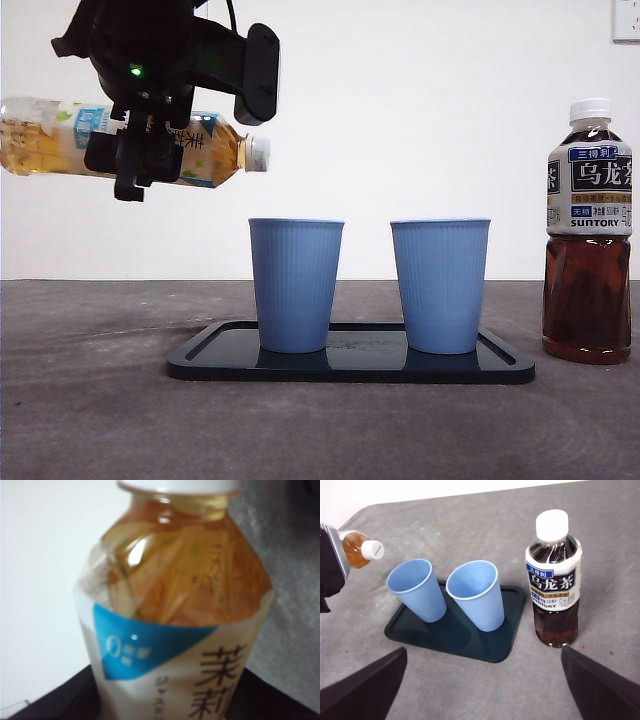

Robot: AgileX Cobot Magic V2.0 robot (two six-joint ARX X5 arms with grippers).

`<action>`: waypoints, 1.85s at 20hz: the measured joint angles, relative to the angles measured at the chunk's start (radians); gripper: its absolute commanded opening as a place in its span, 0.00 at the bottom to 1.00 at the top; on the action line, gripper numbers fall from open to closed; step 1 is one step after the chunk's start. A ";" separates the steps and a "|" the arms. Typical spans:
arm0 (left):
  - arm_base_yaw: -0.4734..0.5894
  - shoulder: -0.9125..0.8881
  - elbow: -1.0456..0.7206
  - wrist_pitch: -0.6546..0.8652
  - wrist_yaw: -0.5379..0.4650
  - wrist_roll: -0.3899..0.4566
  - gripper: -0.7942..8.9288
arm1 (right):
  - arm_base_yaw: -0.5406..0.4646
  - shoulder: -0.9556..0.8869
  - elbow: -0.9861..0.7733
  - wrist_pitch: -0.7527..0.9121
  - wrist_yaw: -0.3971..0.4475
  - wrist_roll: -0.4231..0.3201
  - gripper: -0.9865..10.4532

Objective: Pour the drink into the cup

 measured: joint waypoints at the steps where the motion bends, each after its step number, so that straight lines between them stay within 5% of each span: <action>1: -0.002 0.000 0.000 0.000 -0.009 0.015 0.30 | 0.000 0.000 0.000 0.000 0.000 0.000 0.52; 10: -0.015 0.000 0.000 0.001 -0.061 0.098 0.30 | 0.000 0.000 0.000 -0.031 0.000 0.000 0.52; 16: -0.021 0.000 0.000 0.006 -0.061 0.056 0.30 | 0.000 0.000 0.000 -0.031 0.000 0.000 0.52; 23: -0.023 -0.061 0.000 -0.008 -0.036 -0.407 0.30 | 0.000 0.000 0.000 -0.031 0.000 0.000 0.52; 30: 0.036 -0.274 0.001 -0.221 0.348 -0.963 0.30 | 0.000 0.000 0.000 -0.031 -0.008 0.000 0.52; 37: 0.154 -0.335 -0.073 -0.040 0.615 -1.167 0.29 | 0.000 0.000 0.000 -0.055 -0.114 0.000 0.52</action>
